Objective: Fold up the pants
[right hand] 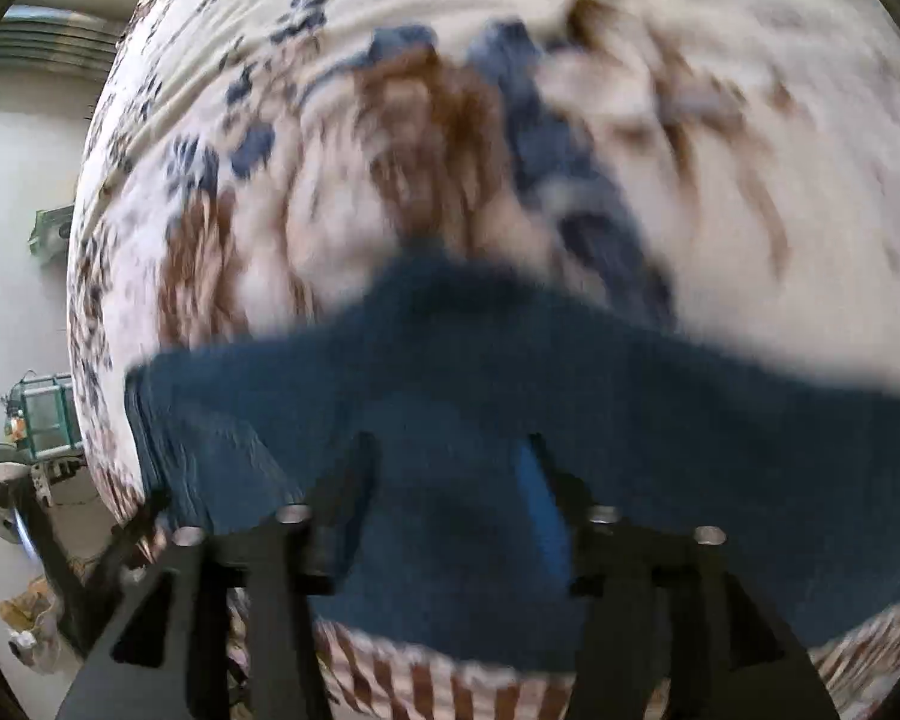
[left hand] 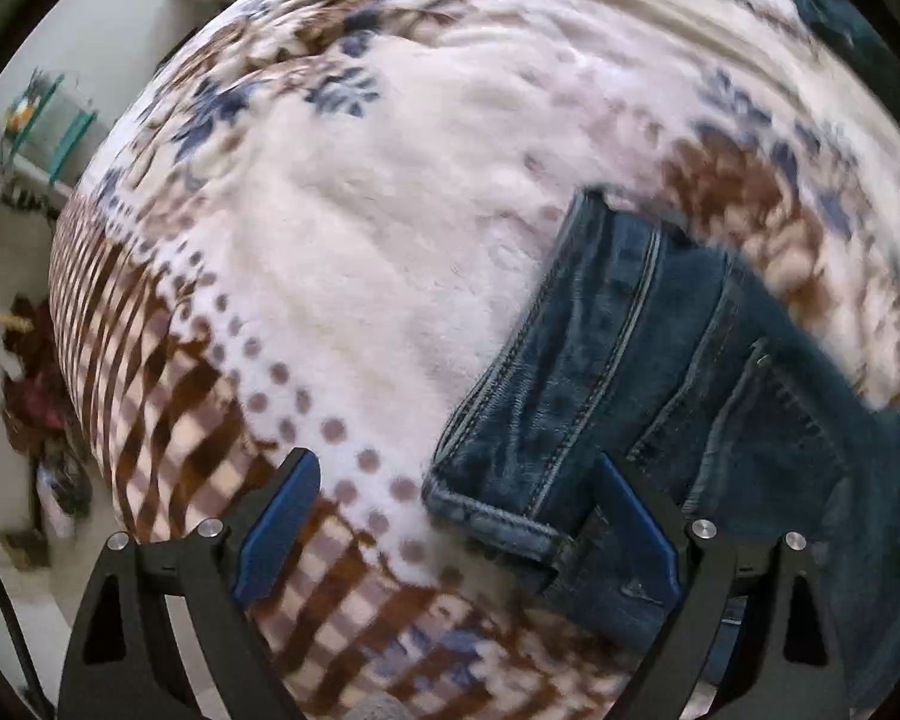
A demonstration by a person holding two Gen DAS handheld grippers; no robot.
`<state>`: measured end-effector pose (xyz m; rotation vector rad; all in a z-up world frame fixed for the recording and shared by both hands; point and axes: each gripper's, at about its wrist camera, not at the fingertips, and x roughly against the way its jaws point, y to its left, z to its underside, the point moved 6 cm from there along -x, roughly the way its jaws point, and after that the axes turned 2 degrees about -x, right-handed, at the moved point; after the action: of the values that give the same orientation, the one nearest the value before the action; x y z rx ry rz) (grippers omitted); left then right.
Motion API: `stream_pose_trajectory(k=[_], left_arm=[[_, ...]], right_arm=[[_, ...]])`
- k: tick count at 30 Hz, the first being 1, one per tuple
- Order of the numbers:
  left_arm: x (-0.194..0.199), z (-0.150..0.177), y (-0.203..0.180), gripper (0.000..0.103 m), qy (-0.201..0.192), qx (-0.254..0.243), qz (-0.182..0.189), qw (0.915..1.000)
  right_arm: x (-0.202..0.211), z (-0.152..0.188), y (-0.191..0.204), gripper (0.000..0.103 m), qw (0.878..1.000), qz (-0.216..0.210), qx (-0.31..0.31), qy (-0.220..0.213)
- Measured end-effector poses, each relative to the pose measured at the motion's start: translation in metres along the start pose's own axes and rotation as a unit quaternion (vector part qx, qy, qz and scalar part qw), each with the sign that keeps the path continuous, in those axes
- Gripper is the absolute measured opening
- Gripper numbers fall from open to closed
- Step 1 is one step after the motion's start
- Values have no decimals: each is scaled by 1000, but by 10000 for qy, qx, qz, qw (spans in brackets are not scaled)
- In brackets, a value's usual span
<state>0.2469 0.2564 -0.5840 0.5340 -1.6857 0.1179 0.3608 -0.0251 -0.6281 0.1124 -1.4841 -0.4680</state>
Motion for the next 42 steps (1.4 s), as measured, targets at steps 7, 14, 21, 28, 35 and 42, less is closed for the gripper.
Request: stream_pose_trajectory(k=[7,14,21,28,35,42], left_arm=[[9,-11,-10,96,43,-267,-366,9990],[96,62,-159,96,-19,-1425,785,9867],[148,175,-354,97,96,-3173,1365,9384],[182,245,-492,97,-198,-4304,1185,8946],[175,288,-572,97,-101,-4718,931,8767],[160,310,-589,97,18,-4877,718,8701]], right_arm=[[8,73,-106,84,9753,-987,-1947,-327],[102,133,-294,87,9140,-910,-3535,-1771],[196,179,-490,86,8398,-402,-4612,-2835],[230,107,-581,86,8937,167,-3828,-2334],[177,73,-596,22,9616,1218,-2259,-971],[211,107,-538,5,9695,1296,-1092,-1772]])
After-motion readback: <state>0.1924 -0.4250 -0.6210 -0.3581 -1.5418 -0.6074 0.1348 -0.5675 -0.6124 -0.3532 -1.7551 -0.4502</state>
